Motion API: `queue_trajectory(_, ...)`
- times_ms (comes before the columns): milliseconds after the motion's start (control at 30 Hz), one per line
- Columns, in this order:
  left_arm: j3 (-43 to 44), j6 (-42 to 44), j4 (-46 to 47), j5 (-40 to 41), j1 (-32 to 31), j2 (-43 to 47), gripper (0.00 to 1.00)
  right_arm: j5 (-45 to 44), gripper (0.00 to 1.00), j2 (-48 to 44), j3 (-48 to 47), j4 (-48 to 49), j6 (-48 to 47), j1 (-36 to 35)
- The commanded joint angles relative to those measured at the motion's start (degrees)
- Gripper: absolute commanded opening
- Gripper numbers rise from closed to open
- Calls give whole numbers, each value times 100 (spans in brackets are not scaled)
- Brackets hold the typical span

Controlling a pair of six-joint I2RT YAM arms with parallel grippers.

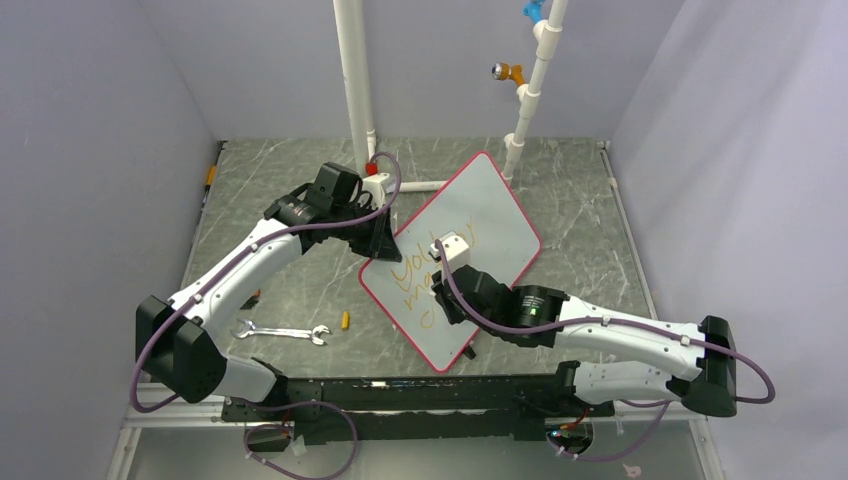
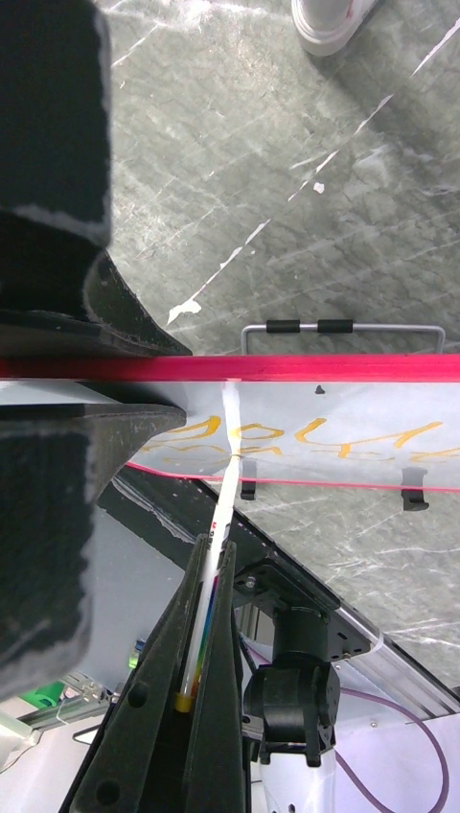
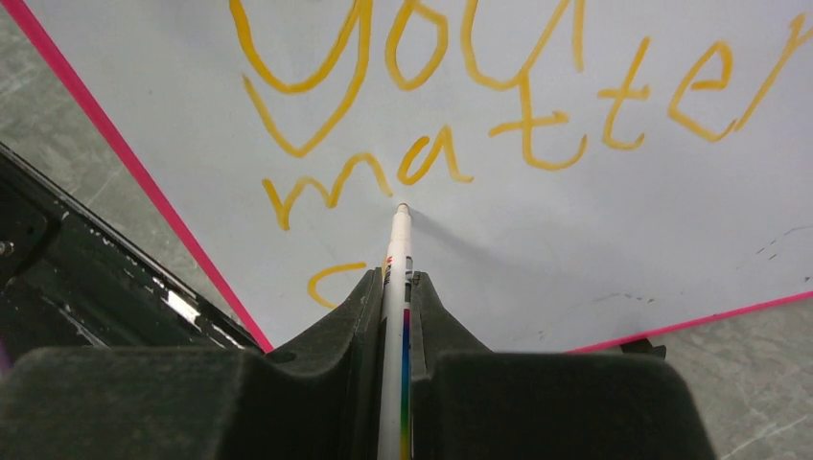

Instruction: Write a sentence on the whiteboard

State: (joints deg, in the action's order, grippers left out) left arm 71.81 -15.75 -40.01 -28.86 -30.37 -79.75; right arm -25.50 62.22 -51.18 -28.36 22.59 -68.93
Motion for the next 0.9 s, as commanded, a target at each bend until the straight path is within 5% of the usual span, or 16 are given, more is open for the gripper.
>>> queue_trajectory(0, 162, 485, 26, 1524, 149, -46, 0, -18, 0, 77, -163, 527, -162, 100)
queue_trajectory(867, 144, 463, 63, 1550, 149, -103, 0, 619, 0, -716, 1227, 270, 729, 115)
